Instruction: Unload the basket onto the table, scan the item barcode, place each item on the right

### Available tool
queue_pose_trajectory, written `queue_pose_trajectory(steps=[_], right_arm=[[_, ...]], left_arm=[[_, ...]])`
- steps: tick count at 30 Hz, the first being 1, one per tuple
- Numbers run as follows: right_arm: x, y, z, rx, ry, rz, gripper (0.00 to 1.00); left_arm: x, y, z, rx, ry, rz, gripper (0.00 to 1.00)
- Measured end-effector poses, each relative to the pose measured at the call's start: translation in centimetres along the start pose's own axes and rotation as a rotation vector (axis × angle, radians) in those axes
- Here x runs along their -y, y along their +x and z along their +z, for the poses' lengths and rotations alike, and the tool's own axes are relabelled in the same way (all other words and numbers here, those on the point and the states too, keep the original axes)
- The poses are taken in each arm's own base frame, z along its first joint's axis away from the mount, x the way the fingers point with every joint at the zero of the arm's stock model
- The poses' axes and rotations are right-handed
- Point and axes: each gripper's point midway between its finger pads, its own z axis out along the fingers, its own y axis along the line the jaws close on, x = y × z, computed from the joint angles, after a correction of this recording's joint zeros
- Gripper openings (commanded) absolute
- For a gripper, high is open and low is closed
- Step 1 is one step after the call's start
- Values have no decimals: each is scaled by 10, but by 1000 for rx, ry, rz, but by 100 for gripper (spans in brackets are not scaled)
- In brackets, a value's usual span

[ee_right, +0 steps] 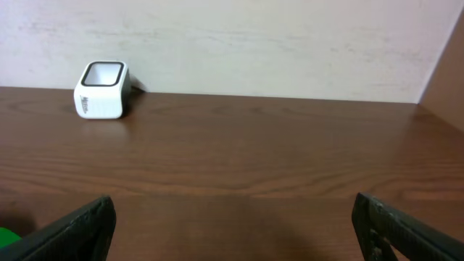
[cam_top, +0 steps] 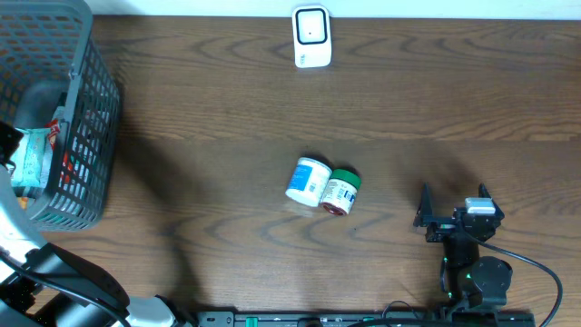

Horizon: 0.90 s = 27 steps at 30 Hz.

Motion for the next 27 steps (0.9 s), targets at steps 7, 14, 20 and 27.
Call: queue_pose_trajectory(steps=[7,14,20,27], right_arm=[[0,0,0,0,0,0,99],[0,0,0,0,0,0,99],[0,0,0,0,0,0,99],[0,0,0,0,0,0,99]], left_arm=[[-7,2,4,-7,-38,10,19],[-23,21,35,-86,-130,-4,39],[-38,42,64,-161,-214,-22,44],[-60,47,71,-164,-317,-73,44]])
